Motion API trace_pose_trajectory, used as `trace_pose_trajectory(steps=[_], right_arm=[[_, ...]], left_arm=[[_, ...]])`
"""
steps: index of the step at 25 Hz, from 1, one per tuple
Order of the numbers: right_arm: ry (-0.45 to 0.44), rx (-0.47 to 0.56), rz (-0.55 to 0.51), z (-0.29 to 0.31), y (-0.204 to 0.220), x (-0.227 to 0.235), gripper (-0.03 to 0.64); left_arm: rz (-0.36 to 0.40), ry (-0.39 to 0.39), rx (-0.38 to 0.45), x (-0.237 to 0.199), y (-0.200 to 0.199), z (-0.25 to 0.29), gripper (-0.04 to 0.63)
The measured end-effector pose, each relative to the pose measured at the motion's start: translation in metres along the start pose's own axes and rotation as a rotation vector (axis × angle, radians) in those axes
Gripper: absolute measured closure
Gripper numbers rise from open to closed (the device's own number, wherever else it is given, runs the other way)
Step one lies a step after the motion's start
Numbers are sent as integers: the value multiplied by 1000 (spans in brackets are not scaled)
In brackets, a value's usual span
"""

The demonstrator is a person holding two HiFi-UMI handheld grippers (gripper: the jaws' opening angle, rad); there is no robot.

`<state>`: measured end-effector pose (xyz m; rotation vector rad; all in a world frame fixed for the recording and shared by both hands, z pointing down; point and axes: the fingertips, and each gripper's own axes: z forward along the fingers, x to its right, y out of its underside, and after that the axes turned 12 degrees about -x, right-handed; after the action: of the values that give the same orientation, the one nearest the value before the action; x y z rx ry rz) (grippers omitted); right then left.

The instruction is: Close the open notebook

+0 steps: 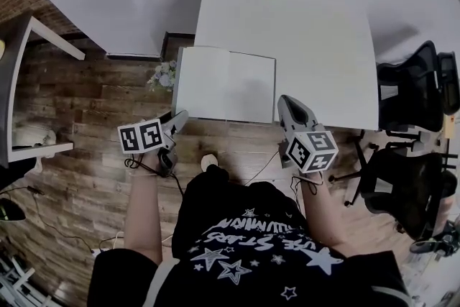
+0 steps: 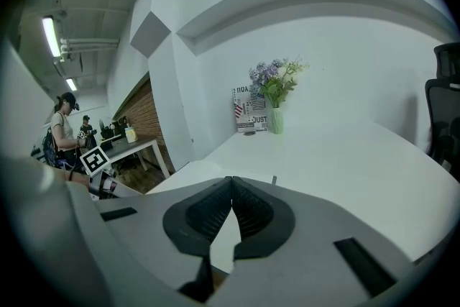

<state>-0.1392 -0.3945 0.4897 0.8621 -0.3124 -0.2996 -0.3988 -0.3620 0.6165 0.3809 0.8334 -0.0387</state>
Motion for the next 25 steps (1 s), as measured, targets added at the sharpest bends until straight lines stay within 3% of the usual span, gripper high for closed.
trace_pose_trajectory(steps=[4,9,15,25], right_arm=[[5,0,12,-4,4,1,614],[-11,20,23,-6,5,4,614],[-57,41,0,-18,1,12,614],[-86,95,11,-37,-9,41,614]], left_arm=[[11,-14,25,4,-2,-8,485],[38,-51,62,13,-9,-18,535],[70,-79,148,45,-12,-31,552],[243,-181,211,115,-21,-39,557]])
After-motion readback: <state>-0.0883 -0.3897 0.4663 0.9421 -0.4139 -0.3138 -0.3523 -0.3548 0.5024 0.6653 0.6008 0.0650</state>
